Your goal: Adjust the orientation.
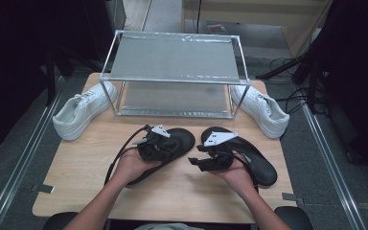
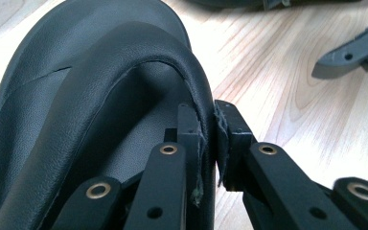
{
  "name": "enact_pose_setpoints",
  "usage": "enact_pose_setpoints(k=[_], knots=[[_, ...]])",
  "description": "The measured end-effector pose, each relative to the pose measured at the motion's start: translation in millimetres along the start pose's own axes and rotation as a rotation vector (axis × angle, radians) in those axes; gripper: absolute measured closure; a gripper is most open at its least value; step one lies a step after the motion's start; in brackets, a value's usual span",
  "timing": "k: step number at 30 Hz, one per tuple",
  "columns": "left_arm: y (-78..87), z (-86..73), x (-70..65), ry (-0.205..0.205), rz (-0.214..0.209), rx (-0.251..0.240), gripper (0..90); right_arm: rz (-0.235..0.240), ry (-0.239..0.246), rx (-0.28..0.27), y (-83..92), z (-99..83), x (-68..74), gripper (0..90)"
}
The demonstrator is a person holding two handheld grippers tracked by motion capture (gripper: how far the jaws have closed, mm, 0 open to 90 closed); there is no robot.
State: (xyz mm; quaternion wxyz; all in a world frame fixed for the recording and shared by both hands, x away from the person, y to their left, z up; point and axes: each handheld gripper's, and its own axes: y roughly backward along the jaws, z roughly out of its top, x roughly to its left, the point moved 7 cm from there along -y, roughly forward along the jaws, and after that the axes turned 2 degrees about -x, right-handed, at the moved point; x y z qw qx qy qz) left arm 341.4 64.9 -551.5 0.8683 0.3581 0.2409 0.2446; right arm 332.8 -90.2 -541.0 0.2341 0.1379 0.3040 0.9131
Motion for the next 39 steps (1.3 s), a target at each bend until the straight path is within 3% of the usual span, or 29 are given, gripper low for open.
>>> enact_pose_setpoints(k=[4, 7, 9, 13, 15, 21, 23, 28, 33, 34, 39], knots=[[-0.7, -1.2, 1.4, 0.01, -0.02, -0.013, 81.4, -0.012, -0.003, -0.006, 0.0, 0.3, -0.7, 42.6], [-1.4, -2.1, 1.9, 0.002, -0.011, -0.001, 78.7, -0.01, -0.004, -0.016, -0.4, 1.8, -0.9, 43.0], [-1.1, -4.4, 2.4, -0.001, -0.009, 0.021, 68.4, -0.008, -0.009, -0.025, -2.2, 3.4, -1.5, 43.1], [4.9, -4.2, 2.8, -0.015, 0.001, 0.01, 60.0, -0.006, -0.013, -0.026, -4.1, 4.0, -0.4, 43.1], [11.4, -3.8, 3.0, -0.024, -0.011, -0.003, 54.2, -0.012, -0.001, -0.019, -5.5, 4.2, 2.4, 43.4], [33.2, -7.0, 6.6, -0.037, -0.025, -0.045, 48.1, -0.017, 0.006, -0.034, -4.6, 10.6, 6.9, 44.6], [38.6, -10.1, 9.2, -0.047, -0.019, -0.029, 47.1, -0.022, 0.027, -0.03, -5.3, 13.2, 9.2, 45.0], [50.3, -14.8, 19.9, -0.045, 0.009, -0.031, 49.2, 0.004, 0.019, -0.036, -7.5, 19.5, 13.5, 47.1], [63.4, -18.5, 32.6, -0.028, 0.021, -0.054, 60.1, 0.03, 0.006, -0.032, -10.3, 23.6, 14.8, 50.0], [69.7, -19.0, 36.0, -0.03, 0.017, -0.068, 67.3, 0.038, -0.004, -0.03, -11.1, 24.9, 14.0, 53.2], [80.1, -22.3, 45.2, -0.036, 0.025, -0.086, 84.6, 0.039, -0.013, -0.022, -9.7, 30.9, 6.8, 61.7]])
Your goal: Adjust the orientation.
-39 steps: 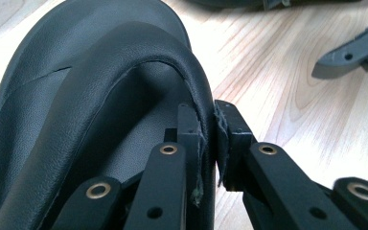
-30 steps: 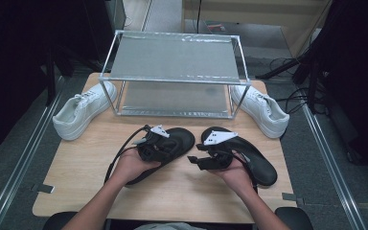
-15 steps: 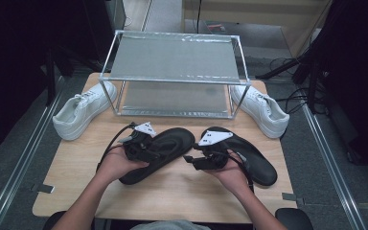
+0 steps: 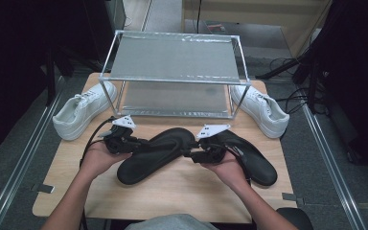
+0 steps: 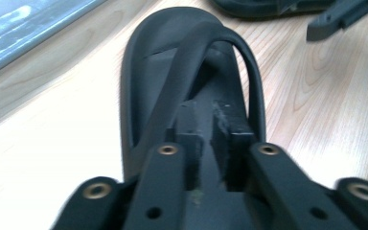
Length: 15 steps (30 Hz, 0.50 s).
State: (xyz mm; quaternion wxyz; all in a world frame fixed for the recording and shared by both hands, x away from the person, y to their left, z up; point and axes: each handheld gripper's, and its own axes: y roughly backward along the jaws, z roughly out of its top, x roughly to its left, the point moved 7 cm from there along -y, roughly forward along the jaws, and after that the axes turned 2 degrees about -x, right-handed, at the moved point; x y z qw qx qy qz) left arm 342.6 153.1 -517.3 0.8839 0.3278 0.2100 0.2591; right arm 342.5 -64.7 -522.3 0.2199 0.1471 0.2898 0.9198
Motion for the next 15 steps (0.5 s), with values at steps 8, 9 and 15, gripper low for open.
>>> enact_pose_setpoints(k=[8, 9, 15], knots=[[-4.2, -11.5, 16.5, 0.016, 0.013, 0.019, 89.7, 0.042, 0.004, 0.035, -5.1, 0.2, -0.4, 87.4], [-6.1, -11.8, 17.4, 0.013, 0.019, 0.016, 89.7, 0.044, 0.005, 0.037, -6.4, -0.2, 0.0, 90.0], [-4.7, -19.1, 23.1, 0.01, 0.047, -0.002, 90.0, 0.04, -0.008, 0.024, -16.1, 0.0, -0.6, 90.0]])
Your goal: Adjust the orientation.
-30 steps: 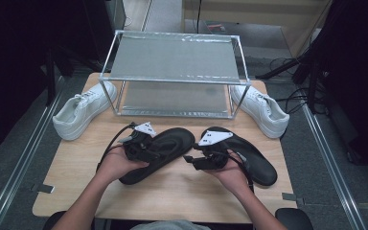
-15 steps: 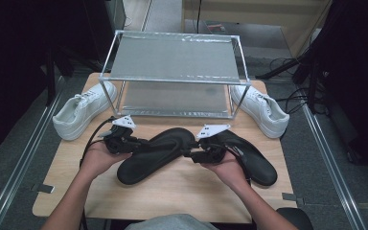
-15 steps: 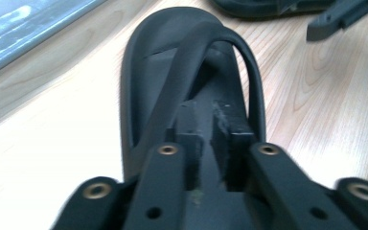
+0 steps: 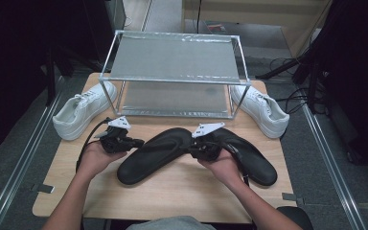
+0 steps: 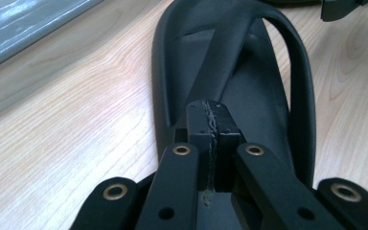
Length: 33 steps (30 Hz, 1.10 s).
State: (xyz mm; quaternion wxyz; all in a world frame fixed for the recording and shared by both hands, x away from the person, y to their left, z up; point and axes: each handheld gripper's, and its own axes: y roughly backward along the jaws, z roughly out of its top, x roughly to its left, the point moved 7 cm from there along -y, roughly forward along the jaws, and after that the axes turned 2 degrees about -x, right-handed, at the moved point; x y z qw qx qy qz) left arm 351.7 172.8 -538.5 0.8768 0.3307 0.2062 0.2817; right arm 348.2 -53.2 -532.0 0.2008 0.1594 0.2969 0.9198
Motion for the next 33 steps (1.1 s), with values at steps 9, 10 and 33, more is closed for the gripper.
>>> enact_pose_setpoints(k=[9, 10, 33], knots=[[-2.9, -19.4, 18.7, 0.076, 0.016, 0.009, 90.0, -0.007, 0.025, -0.005, -7.9, -0.9, 12.6, 90.0], [-2.9, -19.4, 18.7, 0.076, 0.016, 0.009, 90.0, -0.005, 0.023, -0.004, -9.3, -1.7, 12.8, 90.0], [-9.3, -21.2, 8.6, 0.066, 0.023, 0.031, 90.0, -0.033, 0.01, 0.013, -22.1, -4.3, 5.1, 90.0]])
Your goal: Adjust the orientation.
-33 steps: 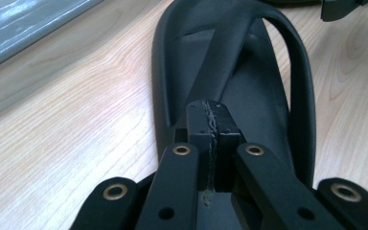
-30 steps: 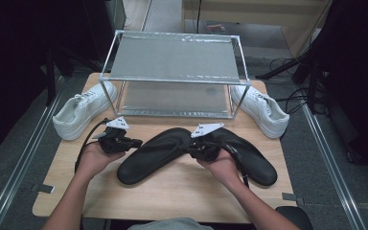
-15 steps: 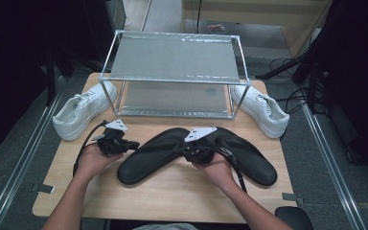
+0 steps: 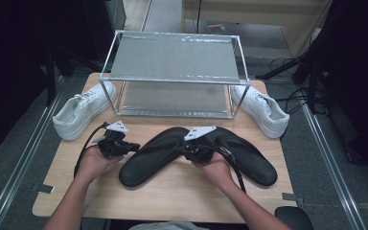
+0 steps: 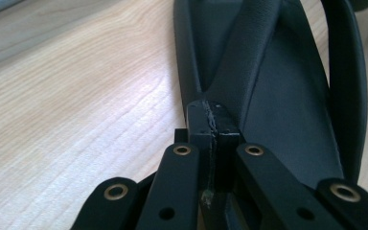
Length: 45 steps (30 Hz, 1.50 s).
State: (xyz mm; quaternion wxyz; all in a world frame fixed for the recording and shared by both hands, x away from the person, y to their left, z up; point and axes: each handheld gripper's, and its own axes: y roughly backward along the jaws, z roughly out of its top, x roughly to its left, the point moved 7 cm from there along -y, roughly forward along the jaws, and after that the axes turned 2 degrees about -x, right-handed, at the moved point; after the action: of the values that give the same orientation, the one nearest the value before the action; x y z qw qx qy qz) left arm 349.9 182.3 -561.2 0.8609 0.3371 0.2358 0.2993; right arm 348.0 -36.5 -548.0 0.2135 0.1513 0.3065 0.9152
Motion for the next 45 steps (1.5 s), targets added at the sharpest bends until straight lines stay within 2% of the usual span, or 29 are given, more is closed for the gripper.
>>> enact_pose_setpoints(k=[16, 17, 23, 29, 30, 35, 39, 41, 42, 43, 44, 45], knots=[[-3.5, -7.1, -34.7, -0.054, -0.039, 0.027, 90.0, -0.054, -0.042, -0.021, 3.7, 0.1, -17.9, 90.0], [-3.5, -7.7, -36.7, -0.05, -0.043, 0.026, 90.0, -0.054, -0.056, -0.024, 3.3, 0.2, -18.8, 90.0], [-4.0, -11.0, -47.5, -0.046, -0.056, 0.028, 90.0, -0.069, -0.057, -0.031, 1.6, 1.6, -20.7, 90.0], [-6.7, -10.8, -56.6, -0.022, -0.077, 0.028, 90.0, -0.079, -0.073, -0.037, 0.4, 2.7, -24.9, 90.0], [-8.0, -9.6, -59.6, 0.002, -0.098, 0.025, 90.0, -0.081, -0.076, -0.042, 0.1, 3.5, -26.9, 90.0], [-6.9, -6.1, -60.7, -0.002, -0.104, -0.003, 89.9, -0.083, -0.071, -0.045, -1.1, 5.0, -28.1, 90.0], [-4.8, -6.1, -57.6, -0.015, -0.088, -0.005, 83.1, -0.07, -0.091, -0.051, 2.8, 5.3, -29.3, 88.5], [-1.9, -4.5, -56.6, -0.023, -0.082, -0.018, 80.7, -0.061, -0.1, -0.054, 6.3, 5.4, -29.4, 85.0], [-0.5, -2.9, -56.4, -0.017, -0.078, -0.028, 73.8, -0.057, -0.095, -0.056, 11.3, 4.6, -29.3, 80.9], [0.6, -2.2, -55.8, -0.016, -0.074, -0.025, 73.8, -0.057, -0.095, -0.056, 11.3, 4.6, -29.3, 80.9], [1.2, -0.9, -54.7, -0.02, -0.068, -0.019, 63.9, -0.046, -0.099, -0.06, 15.6, 3.7, -28.5, 75.3], [1.2, -0.9, -54.7, -0.02, -0.068, -0.019, 60.6, -0.046, -0.097, -0.059, 17.3, 3.2, -28.4, 72.6]])
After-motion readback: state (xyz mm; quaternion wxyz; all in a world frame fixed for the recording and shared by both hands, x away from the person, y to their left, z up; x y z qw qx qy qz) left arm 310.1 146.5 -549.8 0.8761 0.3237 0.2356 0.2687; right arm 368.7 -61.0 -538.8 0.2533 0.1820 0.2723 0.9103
